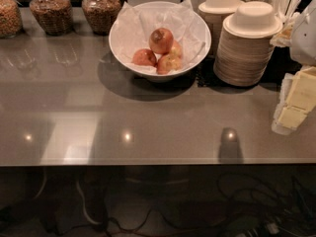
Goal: Pick apple from white bowl
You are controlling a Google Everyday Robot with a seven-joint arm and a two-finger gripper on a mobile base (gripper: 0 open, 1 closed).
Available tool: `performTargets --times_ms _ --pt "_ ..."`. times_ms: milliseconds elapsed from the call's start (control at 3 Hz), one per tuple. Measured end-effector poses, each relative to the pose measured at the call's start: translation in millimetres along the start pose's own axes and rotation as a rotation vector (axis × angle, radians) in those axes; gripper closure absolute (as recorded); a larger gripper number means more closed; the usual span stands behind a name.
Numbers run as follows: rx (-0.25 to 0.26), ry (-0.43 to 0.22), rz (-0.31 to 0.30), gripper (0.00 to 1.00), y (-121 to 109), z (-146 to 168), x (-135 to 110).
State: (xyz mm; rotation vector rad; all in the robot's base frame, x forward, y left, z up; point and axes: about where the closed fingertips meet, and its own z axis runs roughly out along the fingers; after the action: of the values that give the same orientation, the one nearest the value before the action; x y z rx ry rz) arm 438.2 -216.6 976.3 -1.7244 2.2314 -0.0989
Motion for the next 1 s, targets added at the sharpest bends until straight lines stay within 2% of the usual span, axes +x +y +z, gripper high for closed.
performTargets --times_ms 333,667,1000 --pt "0.000 0.000 0.000 0.00 0.0 0.0 0.0" --pt "0.037 -0.047 -0.017 0.00 -9.0 2.1 -10.9" --pt "0.098 -0.165 -0.044 0.00 -35.3 15.7 -43.3"
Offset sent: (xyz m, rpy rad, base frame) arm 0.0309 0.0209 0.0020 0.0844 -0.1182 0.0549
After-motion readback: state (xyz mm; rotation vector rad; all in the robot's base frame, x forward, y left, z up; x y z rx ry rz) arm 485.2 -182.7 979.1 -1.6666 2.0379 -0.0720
